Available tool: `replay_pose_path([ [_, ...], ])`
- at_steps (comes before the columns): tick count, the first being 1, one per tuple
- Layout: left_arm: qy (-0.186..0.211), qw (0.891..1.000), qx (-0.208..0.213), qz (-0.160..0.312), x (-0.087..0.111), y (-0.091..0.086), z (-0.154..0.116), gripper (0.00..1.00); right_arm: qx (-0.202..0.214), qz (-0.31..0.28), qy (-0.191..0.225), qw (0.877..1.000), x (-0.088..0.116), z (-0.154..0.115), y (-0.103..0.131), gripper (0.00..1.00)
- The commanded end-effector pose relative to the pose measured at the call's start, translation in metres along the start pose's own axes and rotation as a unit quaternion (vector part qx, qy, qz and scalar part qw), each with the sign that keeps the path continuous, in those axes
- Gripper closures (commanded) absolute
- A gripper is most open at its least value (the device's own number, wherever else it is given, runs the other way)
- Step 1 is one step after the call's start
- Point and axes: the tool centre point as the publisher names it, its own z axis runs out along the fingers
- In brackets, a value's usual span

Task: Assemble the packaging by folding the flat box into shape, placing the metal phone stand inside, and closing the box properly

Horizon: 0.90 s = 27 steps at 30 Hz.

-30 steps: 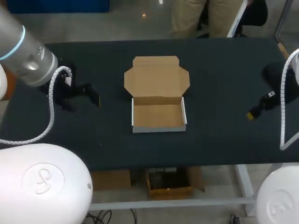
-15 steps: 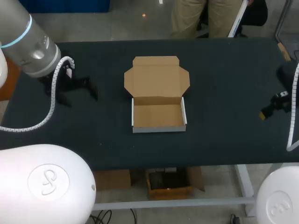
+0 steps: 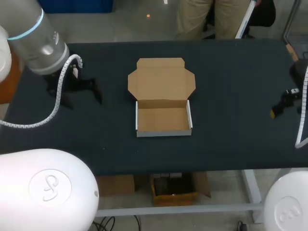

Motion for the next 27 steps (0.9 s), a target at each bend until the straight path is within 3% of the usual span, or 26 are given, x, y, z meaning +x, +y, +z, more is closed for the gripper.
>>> replay_pose_path([
  [1, -0.013, 1.000, -0.003, -0.001, 0.003, -0.002, 0.002, 0.00, 0.000, 0.004, -0.002, 1.000, -0.001, 0.004, 0.005, 0.00],
  [16, -0.011, 1.000, -0.005, -0.015, -0.008, -0.006, 0.014, 0.00, -0.007, 0.013, 0.001, 1.000, -0.003, 0.005, 0.006, 0.00],
  [27, -0.009, 1.000, -0.012, -0.026, -0.042, -0.040, 0.042, 0.00, -0.007, 0.013, 0.001, 1.000, -0.003, 0.005, 0.006, 0.00],
])
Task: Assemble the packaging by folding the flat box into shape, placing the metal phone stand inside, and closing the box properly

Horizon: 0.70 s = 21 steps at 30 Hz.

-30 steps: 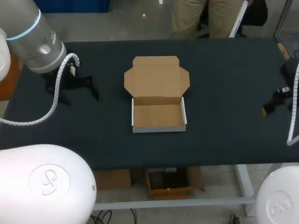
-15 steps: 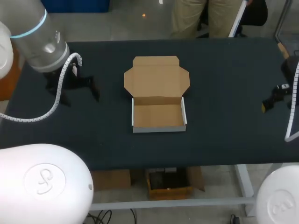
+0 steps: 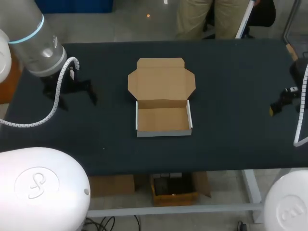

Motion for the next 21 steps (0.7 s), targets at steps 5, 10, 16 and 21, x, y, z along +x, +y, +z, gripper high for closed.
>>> replay_pose_path([
  [5, 0.003, 1.000, -0.021, -0.003, -0.023, -0.034, 0.030, 0.00, 0.001, 0.000, -0.001, 1.000, 0.000, -0.001, -0.001, 0.00],
  [10, 0.003, 0.999, -0.032, -0.012, -0.039, -0.049, 0.043, 0.00, 0.001, 0.000, -0.001, 1.000, 0.000, -0.001, -0.001, 0.00],
  [16, 0.007, 0.999, -0.041, -0.022, -0.055, -0.063, 0.055, 0.00, 0.001, 0.000, -0.001, 1.000, 0.000, -0.001, -0.001, 0.00],
  [21, 0.006, 0.999, -0.047, -0.025, -0.065, -0.073, 0.062, 0.00, 0.001, 0.000, -0.001, 1.000, 0.000, -0.001, -0.001, 0.00],
])
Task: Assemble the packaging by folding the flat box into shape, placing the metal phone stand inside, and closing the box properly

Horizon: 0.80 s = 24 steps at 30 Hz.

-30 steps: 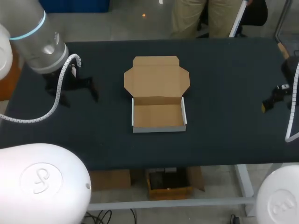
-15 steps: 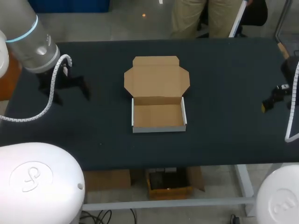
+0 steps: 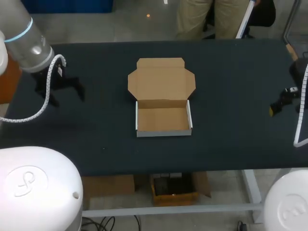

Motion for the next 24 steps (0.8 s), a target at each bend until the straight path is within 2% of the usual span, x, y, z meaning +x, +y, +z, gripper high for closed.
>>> replay_pose_path([
  [1, 0.000, 1.000, -0.021, -0.002, -0.006, -0.014, 0.008, 0.00, 0.002, 0.000, 0.000, 1.000, 0.000, -0.001, 0.000, 0.00],
  [24, -0.002, 0.997, -0.072, -0.040, -0.056, -0.088, 0.063, 0.00, 0.002, 0.000, 0.000, 1.000, 0.000, -0.001, 0.000, 0.00],
])
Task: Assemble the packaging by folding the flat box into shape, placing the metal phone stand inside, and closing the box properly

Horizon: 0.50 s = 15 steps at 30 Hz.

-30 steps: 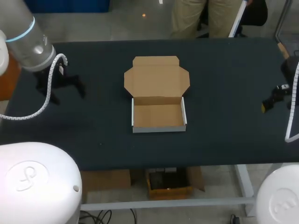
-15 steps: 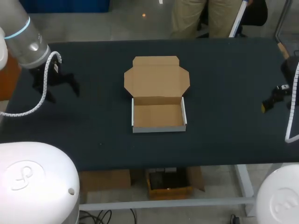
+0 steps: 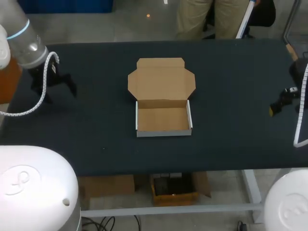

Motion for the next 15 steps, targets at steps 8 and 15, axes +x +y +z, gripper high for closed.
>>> replay_pose_path([
  [8, -0.004, 0.999, -0.054, -0.006, -0.011, -0.043, 0.016, 0.00, 0.001, 0.000, 0.000, 1.000, 0.000, -0.002, -0.001, 0.00],
  [15, -0.008, 0.998, -0.055, -0.015, -0.021, -0.059, 0.019, 0.00, 0.001, 0.000, 0.000, 1.000, 0.000, -0.002, -0.001, 0.00],
])
